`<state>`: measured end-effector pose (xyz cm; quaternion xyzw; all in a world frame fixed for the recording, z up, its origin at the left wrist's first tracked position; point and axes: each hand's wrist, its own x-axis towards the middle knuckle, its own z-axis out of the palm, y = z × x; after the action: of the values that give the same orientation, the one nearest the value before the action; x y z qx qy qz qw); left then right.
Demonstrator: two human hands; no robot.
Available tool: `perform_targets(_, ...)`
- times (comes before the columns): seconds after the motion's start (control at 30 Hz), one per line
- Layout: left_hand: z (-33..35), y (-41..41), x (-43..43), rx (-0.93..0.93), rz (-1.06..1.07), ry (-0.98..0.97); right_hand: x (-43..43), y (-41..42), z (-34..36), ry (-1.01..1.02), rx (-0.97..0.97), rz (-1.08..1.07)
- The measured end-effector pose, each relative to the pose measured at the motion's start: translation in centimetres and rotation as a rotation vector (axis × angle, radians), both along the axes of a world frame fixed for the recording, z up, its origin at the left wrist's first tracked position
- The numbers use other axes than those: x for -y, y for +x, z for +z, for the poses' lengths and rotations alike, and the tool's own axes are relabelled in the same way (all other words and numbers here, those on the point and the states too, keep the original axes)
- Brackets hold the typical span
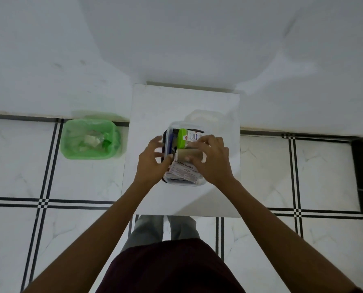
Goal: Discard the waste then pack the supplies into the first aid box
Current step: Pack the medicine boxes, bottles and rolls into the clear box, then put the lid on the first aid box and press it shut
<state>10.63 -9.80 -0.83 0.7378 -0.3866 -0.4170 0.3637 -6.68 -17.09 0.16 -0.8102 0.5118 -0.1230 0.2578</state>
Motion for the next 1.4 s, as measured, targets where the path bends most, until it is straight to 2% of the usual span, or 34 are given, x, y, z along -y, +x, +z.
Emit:
perform_targets(0.1, 0.2, -0.2, -0.2, -0.009, -0.099, 0.121, -0.1, 0.0, -0.1, 0.147, 0.234, -0.323)
perform_targets(0.17, 0.5, -0.2, -0.2, -0.030, -0.128, 0.179, 0.1, -0.3, -0.5, 0.251, 0.289, -0.517)
perform_targets(0.23, 0.9, -0.1, -0.1, -0.041, -0.160, 0.177, 0.6, -0.5, -1.0, 0.427, 0.377, -0.733)
perform_targets(0.3, 1.1, 0.2, 0.0, -0.038, -0.182, 0.164, 1.0, -0.4, -1.6, 0.640, 0.549, -0.992)
perform_targets(0.33, 1.3, 0.4, -0.1, -0.043, -0.175, 0.161, 1.1, -0.4, -1.9, 0.679, 0.585, -1.068)
perform_targets(0.37, 1.5, 0.5, -0.4, -0.057, -0.155, 0.162, 1.0, -0.5, -2.5, 0.667, 0.531, -1.067)
perform_targets(0.47, 2.0, 1.1, -1.4, -0.085, -0.069, 0.153, 0.3, -0.4, -3.8, 0.602, 0.171, -0.768)
perform_targets(0.57, 2.2, 2.3, -2.4, -0.085, -0.006, 0.103, -0.7, 0.4, -5.3, 0.598, 0.036, -0.593)
perform_targets(0.73, 2.6, 4.0, -3.1, -0.148, 0.104, 0.100, -1.1, 0.4, -6.7, 0.581, 0.043, -0.595)
perform_targets(0.83, 2.6, 4.6, -3.3, -0.140, 0.112, 0.091, -0.9, -0.6, -6.1, 0.605, 0.168, -0.651)
perform_targets(0.93, 2.0, 4.7, -3.2, -0.158, 0.126, 0.086, -0.4, -2.2, -4.1, 0.525, 0.310, -0.724)
perform_targets(1.03, 1.4, 4.3, -2.6, -0.153, 0.086, 0.096, 0.3, -3.5, -1.9, 0.664, 0.488, -0.784)
perform_targets(1.1, 0.8, 3.9, -2.2, -0.156, 0.044, 0.105, 0.7, -3.7, -0.6, 0.736, 0.490, -0.702)
perform_targets(1.17, 0.3, 3.2, -1.7, -0.183, 0.047, 0.132, 1.0, -3.3, 0.8, 0.646, 0.426, -0.628)
perform_targets(1.27, -0.3, 2.4, -1.1, -0.252, 0.050, 0.154, 0.9, -1.6, 2.9, 0.367, 0.318, -0.528)
perform_targets(1.33, -0.5, 2.4, -0.8, -0.363, 0.062, 0.192, -0.3, 0.4, 3.7, 0.190, 0.299, -0.424)
perform_targets(1.4, -0.2, 2.6, -0.6, -0.434, 0.127, 0.244, -2.1, 2.4, 3.6, 0.108, 0.302, -0.327)
